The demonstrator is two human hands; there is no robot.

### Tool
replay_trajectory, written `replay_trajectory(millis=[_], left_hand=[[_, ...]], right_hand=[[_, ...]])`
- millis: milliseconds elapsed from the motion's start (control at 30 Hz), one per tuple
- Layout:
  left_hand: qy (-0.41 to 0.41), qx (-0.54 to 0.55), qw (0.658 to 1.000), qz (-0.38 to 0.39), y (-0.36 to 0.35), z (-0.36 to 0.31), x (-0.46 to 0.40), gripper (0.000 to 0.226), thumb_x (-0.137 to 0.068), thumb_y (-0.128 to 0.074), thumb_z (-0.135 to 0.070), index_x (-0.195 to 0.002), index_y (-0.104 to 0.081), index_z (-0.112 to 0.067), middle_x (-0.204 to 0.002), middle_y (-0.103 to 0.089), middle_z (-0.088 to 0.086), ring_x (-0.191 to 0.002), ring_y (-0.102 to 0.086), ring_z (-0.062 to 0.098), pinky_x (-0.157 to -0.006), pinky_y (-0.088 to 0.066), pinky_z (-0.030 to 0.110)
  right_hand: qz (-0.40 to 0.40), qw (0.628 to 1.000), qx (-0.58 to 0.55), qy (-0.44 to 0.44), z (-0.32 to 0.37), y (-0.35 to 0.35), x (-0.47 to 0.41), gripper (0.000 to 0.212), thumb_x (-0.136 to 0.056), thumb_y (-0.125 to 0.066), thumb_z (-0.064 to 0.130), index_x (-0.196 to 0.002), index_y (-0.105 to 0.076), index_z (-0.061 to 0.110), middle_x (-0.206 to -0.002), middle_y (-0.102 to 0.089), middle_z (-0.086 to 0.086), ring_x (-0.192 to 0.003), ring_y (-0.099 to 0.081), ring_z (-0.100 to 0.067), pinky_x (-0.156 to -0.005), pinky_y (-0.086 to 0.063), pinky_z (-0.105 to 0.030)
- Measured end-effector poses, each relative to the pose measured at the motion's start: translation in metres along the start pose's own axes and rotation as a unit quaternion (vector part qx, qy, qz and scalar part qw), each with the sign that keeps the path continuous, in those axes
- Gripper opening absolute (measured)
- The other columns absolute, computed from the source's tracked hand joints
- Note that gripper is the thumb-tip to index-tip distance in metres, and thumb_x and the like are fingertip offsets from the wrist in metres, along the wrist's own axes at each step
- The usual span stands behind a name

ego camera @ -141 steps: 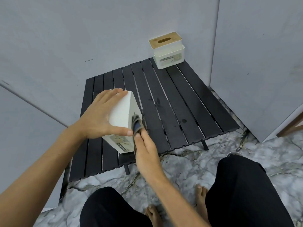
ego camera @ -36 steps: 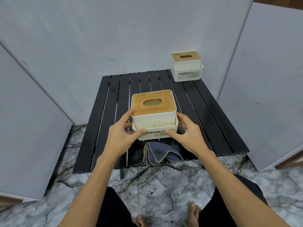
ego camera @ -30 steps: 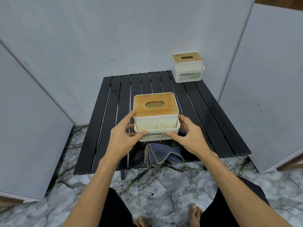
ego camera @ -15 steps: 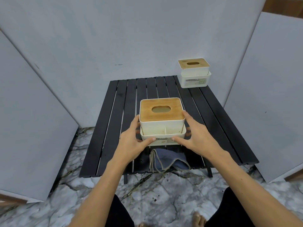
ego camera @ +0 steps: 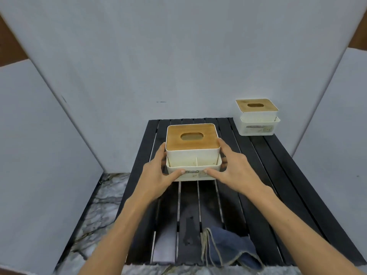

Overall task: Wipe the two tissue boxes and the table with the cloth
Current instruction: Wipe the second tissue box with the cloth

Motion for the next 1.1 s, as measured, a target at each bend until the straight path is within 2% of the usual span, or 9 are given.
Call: replay_trajectory(millis=[133,233,400,467,600,700,900,967,1100], left_hand=[[-0.001,-0.008,1.000,-0.003,0.026,0.024,-0.051,0.083,-0.082,-0.082,-0.036,-0.145,-0.029,-0.046,-0.125,-0.056,-0.026,-0.106,-0.063,-0.003,-0.083,-0.047,0.003],[-0.001,-0.024,1.000,-0.005,0.041,0.045,-0.084,0.080,-0.084,-0.081,-0.035,-0.148,-0.033,-0.039,-0.123,-0.054,-0.025,-0.098,-0.057,-0.012,-0.076,-0.043,-0.002],[0.013,-0.038,0.999,-0.009,0.053,0.082,-0.132,0.081,-0.085,-0.080,-0.034,-0.152,-0.034,-0.030,-0.125,-0.052,-0.018,-0.102,-0.057,0.001,-0.070,-0.040,-0.004],[0.021,-0.038,0.999,-0.011,0.055,0.096,-0.146,0.082,-0.085,-0.080,-0.032,-0.152,-0.034,-0.032,-0.126,-0.051,-0.016,-0.109,-0.055,0.006,-0.071,-0.040,-0.003],[0.042,-0.040,0.998,-0.004,0.061,0.120,-0.165,0.087,-0.084,-0.080,-0.033,-0.155,-0.029,-0.036,-0.145,-0.052,-0.003,-0.126,-0.055,0.017,-0.090,-0.042,0.012],[0.052,-0.043,0.998,-0.002,0.064,0.136,-0.173,0.083,-0.085,-0.080,-0.032,-0.150,-0.030,-0.044,-0.138,-0.053,-0.008,-0.116,-0.055,0.010,-0.076,-0.042,0.003],[0.070,-0.038,0.997,-0.007,0.068,0.159,-0.182,0.084,-0.083,-0.081,-0.038,-0.151,-0.033,-0.047,-0.146,-0.055,-0.003,-0.127,-0.057,0.021,-0.101,-0.052,0.041],[0.075,-0.024,0.997,-0.002,0.069,0.161,-0.185,0.083,-0.082,-0.081,-0.039,-0.148,-0.033,-0.053,-0.146,-0.054,-0.002,-0.126,-0.059,0.022,-0.094,-0.057,0.049],[0.086,-0.013,0.996,0.003,0.068,0.161,-0.193,0.086,-0.085,-0.080,-0.031,-0.151,-0.029,-0.051,-0.149,-0.050,-0.001,-0.124,-0.058,0.026,-0.079,-0.063,0.047]], right_hand=[[-0.006,1.000,-0.001,0.028,0.010,-0.019,-0.065,0.095,-0.075,-0.079,0.042,-0.151,-0.022,0.033,-0.121,-0.064,0.011,-0.102,-0.064,-0.008,-0.089,-0.055,-0.026],[-0.007,0.999,-0.002,0.035,0.009,-0.037,-0.109,0.093,-0.074,-0.079,0.042,-0.149,-0.025,0.031,-0.119,-0.065,0.008,-0.099,-0.065,-0.009,-0.089,-0.056,-0.030],[-0.004,0.998,0.028,0.049,0.002,-0.059,-0.168,0.088,-0.077,-0.078,0.040,-0.147,-0.028,0.023,-0.103,-0.062,0.010,-0.081,-0.059,-0.001,-0.063,-0.044,-0.004],[-0.008,0.998,0.034,0.053,-0.003,-0.068,-0.185,0.088,-0.076,-0.078,0.043,-0.146,-0.029,0.022,-0.105,-0.063,0.009,-0.083,-0.060,-0.004,-0.067,-0.047,-0.009],[-0.002,0.998,0.034,0.053,-0.014,-0.090,-0.208,0.086,-0.073,-0.078,0.048,-0.142,-0.034,0.021,-0.112,-0.065,0.004,-0.092,-0.064,-0.013,-0.082,-0.057,-0.033],[0.003,0.998,0.035,0.054,-0.019,-0.103,-0.218,0.087,-0.072,-0.077,0.051,-0.141,-0.035,0.021,-0.111,-0.066,0.003,-0.093,-0.064,-0.015,-0.084,-0.057,-0.037],[-0.005,0.997,0.031,0.069,-0.018,-0.113,-0.233,0.082,-0.074,-0.079,0.044,-0.141,-0.038,0.017,-0.110,-0.066,0.002,-0.092,-0.064,-0.015,-0.082,-0.056,-0.031],[-0.009,0.997,0.033,0.072,-0.017,-0.114,-0.236,0.080,-0.075,-0.078,0.043,-0.140,-0.039,0.016,-0.109,-0.066,0.001,-0.091,-0.063,-0.014,-0.080,-0.056,-0.029],[-0.017,0.996,0.036,0.073,-0.019,-0.116,-0.238,0.077,-0.077,-0.077,0.042,-0.138,-0.039,0.016,-0.106,-0.066,0.000,-0.087,-0.063,-0.015,-0.077,-0.056,-0.031]])
Point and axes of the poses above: each hand's wrist, its own x-axis away from the middle knuckle, its own y-axis out of the back of the hand, z = x × y, the point moved 3 cm from there along -x, towards the middle knuckle
